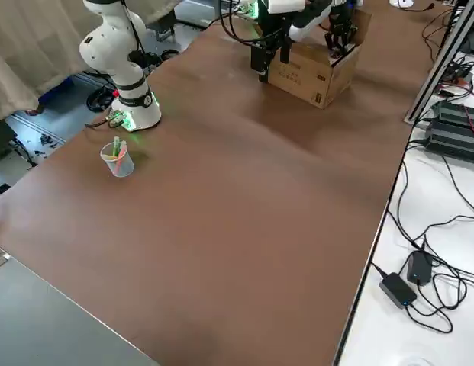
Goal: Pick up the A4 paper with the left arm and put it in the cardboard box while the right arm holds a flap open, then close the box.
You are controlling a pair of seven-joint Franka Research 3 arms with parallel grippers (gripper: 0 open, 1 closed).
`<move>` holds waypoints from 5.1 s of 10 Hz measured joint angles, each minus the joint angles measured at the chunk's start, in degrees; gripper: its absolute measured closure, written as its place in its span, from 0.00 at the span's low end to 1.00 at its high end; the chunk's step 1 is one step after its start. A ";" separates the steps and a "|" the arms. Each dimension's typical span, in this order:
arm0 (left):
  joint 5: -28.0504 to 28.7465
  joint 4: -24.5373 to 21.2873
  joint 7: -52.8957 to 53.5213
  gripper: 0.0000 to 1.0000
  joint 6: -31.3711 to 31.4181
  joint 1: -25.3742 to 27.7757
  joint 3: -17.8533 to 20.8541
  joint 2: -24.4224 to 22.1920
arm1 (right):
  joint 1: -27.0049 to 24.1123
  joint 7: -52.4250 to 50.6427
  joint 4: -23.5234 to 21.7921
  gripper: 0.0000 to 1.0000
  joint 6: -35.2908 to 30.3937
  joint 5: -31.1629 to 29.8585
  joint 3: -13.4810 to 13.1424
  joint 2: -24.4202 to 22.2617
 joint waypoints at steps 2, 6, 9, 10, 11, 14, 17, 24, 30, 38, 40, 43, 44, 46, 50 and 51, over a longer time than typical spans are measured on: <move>0.00 -0.34 0.00 0.97 0.00 -0.01 -0.02 0.08 | 0.01 0.04 0.00 0.04 0.27 0.00 0.01 0.00; 0.00 -0.77 0.35 0.97 0.70 0.10 0.01 0.14 | 1.06 0.07 -0.33 0.02 0.20 0.00 0.19 0.07; 0.00 -0.86 1.59 0.93 1.13 0.52 0.01 0.36 | 2.72 0.26 -1.71 0.00 -0.90 0.24 0.27 1.16; 0.00 -0.86 1.74 0.87 1.17 0.67 0.02 0.51 | 2.87 0.36 -2.03 0.00 -1.41 1.20 0.27 1.51; 0.00 -0.87 1.83 0.74 1.37 0.76 0.03 0.60 | 2.85 0.41 -2.60 0.00 -1.61 2.34 0.23 1.60; 0.00 -0.95 2.61 0.40 1.37 0.79 0.04 0.98 | 2.83 0.46 -3.37 0.00 -1.75 4.19 0.18 1.72; 0.00 -0.69 3.83 0.01 1.57 0.79 0.09 0.81 | 2.32 0.68 -4.05 0.00 -2.30 8.48 0.05 3.00; 0.00 -0.21 5.20 0.00 -8.39 0.39 -1.50 -3.37 | 1.76 0.72 -4.93 0.00 -3.35 18.32 0.03 8.40; -9.76 0.79 27.74 0.10 -34.69 6.62 -1.36 -18.79 | 2.28 0.73 -9.99 0.47 -3.74 26.95 0.25 8.94; -21.88 -1.43 47.29 0.94 -34.84 16.93 -3.74 -12.75 | 15.57 8.23 -13.82 0.99 3.15 38.68 0.65 10.58; -22.32 -1.07 42.74 0.94 -32.17 15.53 -5.73 -12.46 | 21.18 13.05 -14.33 0.99 8.67 40.46 0.77 11.47; -22.32 -0.76 36.87 0.94 -26.86 12.28 -6.09 -11.59 | 24.27 14.94 -15.04 0.99 11.96 42.77 0.66 12.15; -22.32 -0.77 36.10 0.94 -24.73 11.61 -6.10 -10.27 | 24.29 15.07 -15.05 0.99 11.96 43.36 0.60 12.19; -22.32 -0.78 35.96 0.94 -19.80 10.86 -6.17 -6.47 | 25.32 17.45 -14.82 0.99 13.02 44.28 0.60 12.04; -22.31 -0.66 35.91 0.94 -18.38 10.55 -6.08 -5.02 | 31.70 24.06 -14.79 0.99 20.92 45.11 0.69 12.09; -22.31 -0.66 35.91 0.94 -18.36 10.55 -6.08 -5.02 | 33.32 24.93 -14.94 0.99 23.41 45.11 0.70 12.48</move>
